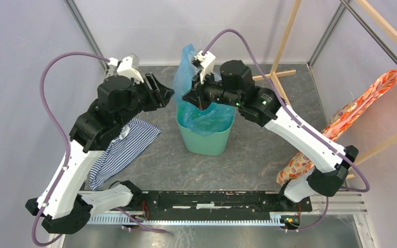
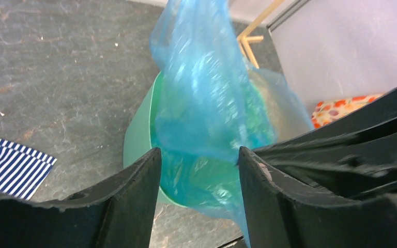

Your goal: Put the trash bags into the trash bin

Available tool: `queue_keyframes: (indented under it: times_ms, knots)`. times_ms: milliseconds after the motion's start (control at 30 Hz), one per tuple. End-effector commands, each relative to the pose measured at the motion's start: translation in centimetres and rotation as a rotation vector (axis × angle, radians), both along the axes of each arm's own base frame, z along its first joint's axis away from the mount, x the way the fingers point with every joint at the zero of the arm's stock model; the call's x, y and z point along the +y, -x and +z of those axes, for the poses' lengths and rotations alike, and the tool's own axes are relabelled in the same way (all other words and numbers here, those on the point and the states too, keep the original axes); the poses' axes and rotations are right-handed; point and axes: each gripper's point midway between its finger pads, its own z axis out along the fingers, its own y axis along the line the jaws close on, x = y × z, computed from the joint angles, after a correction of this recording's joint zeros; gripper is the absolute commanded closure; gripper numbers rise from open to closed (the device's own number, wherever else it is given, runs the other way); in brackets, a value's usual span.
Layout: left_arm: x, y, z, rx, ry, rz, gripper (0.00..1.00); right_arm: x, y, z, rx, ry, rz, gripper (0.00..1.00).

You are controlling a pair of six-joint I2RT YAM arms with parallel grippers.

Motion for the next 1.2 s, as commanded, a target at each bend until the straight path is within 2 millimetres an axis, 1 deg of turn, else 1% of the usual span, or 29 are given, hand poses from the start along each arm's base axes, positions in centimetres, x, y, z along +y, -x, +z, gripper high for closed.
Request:
queue_keyframes:
  times_ms: [0, 67, 133, 233, 333, 400, 467, 567, 600, 633, 667, 800, 867, 933, 1000, 1100, 1167]
  knots:
    - [1.0, -0.9, 3.9, -0.055, 0.075, 0.09, 0.35, 2.4, 0.6, 1.1, -0.01, -0.046, 0.029, 0.94]
    - [1.2, -1.4, 4.4, -0.061, 0.069, 0.106, 0.31, 3.5, 1.2, 0.6, -0.003, -0.041, 0.048, 0.94]
    - [1.3, -2.0, 4.3, -0.06, 0.053, 0.112, 0.3, 4.5, 2.0, -0.3, 0.0, -0.022, 0.065, 0.93]
    - [1.1, -3.0, 2.7, -0.017, -0.007, 0.1, 0.28, 5.3, 3.0, -1.0, -0.005, -0.002, 0.078, 0.89]
    - [1.3, -3.7, 0.4, 0.029, -0.091, 0.104, 0.27, 5.3, 3.6, -1.1, -0.021, 0.008, 0.076, 0.84]
    - [1.3, -3.9, -0.6, 0.049, -0.117, 0.101, 0.28, 5.2, 3.9, -1.3, -0.026, 0.011, 0.073, 0.82]
    - [1.4, -4.0, -1.2, 0.056, -0.137, 0.105, 0.32, 5.2, 4.1, -1.6, -0.025, 0.02, 0.077, 0.8]
    - [1.9, -4.1, -2.0, 0.062, -0.173, 0.118, 0.4, 5.1, 4.6, -1.9, -0.029, 0.037, 0.08, 0.7]
    - [2.0, -4.1, -2.1, 0.063, -0.178, 0.119, 0.49, 4.9, 4.6, -1.8, -0.035, 0.044, 0.073, 0.65]
    - [2.0, -4.1, -2.3, 0.061, -0.182, 0.118, 0.54, 4.7, 4.6, -1.7, -0.042, 0.049, 0.066, 0.58]
    - [2.0, -4.1, -2.3, 0.057, -0.183, 0.114, 0.56, 4.4, 4.5, -1.7, -0.047, 0.059, 0.056, 0.52]
    - [1.7, -4.2, -3.3, 0.063, -0.201, 0.09, 0.7, 2.7, 4.8, -0.3, -0.082, 0.076, 0.04, 0.31]
    - [1.4, -4.3, -3.8, 0.067, -0.203, 0.079, 0.76, 1.8, 5.0, 0.0, -0.103, 0.102, 0.045, 0.25]
    - [1.2, -4.5, -4.2, 0.067, -0.204, 0.073, 0.79, 1.0, 5.4, -0.6, -0.117, 0.153, 0.06, 0.2]
    - [1.0, -4.7, -4.2, 0.059, -0.2, 0.071, 0.83, 0.2, 5.8, -1.7, -0.129, 0.207, 0.089, 0.17]
    - [0.7, -5.3, -4.1, 0.052, -0.196, 0.069, 0.85, -0.4, 7.2, -3.5, -0.142, 0.265, 0.17, 0.13]
    - [0.4, -5.8, -3.9, 0.05, -0.193, 0.065, 0.86, -0.8, 7.6, -4.5, -0.154, 0.31, 0.191, 0.12]
